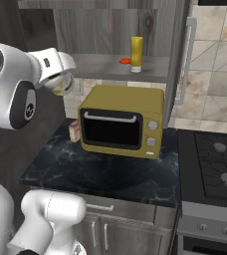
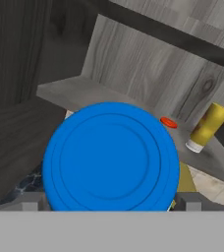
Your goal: Pick the mustard and mayonnaise from the counter and place them in the cabinet.
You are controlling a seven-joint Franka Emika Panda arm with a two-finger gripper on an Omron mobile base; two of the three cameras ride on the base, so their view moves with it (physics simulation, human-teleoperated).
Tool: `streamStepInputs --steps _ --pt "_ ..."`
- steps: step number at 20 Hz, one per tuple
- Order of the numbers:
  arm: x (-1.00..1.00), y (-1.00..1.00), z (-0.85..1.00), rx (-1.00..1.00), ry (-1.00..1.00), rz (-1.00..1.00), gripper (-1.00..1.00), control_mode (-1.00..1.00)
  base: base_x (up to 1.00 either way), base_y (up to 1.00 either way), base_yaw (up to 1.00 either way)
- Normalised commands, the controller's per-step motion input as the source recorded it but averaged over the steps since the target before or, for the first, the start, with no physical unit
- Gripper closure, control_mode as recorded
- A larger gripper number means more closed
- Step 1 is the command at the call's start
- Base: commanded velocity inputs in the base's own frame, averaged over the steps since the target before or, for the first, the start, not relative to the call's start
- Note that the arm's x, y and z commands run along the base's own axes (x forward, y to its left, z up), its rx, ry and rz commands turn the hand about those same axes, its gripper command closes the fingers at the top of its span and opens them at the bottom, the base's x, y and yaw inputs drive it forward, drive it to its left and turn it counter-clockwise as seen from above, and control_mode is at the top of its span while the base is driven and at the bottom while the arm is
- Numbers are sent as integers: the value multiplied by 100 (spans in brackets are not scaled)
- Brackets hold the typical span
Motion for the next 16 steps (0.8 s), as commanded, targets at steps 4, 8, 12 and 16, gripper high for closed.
streamStepInputs --steps 4,8,12,16 --pt "0 -1 36 0 -1 0 100 -100 0 0 0" --pt "0 0 23 0 0 0 100 -100 0 0 0" --pt "3 0 8 0 0 0 100 -100 0 0 0" --pt "18 0 0 1 0 0 100 -100 0 0 0"
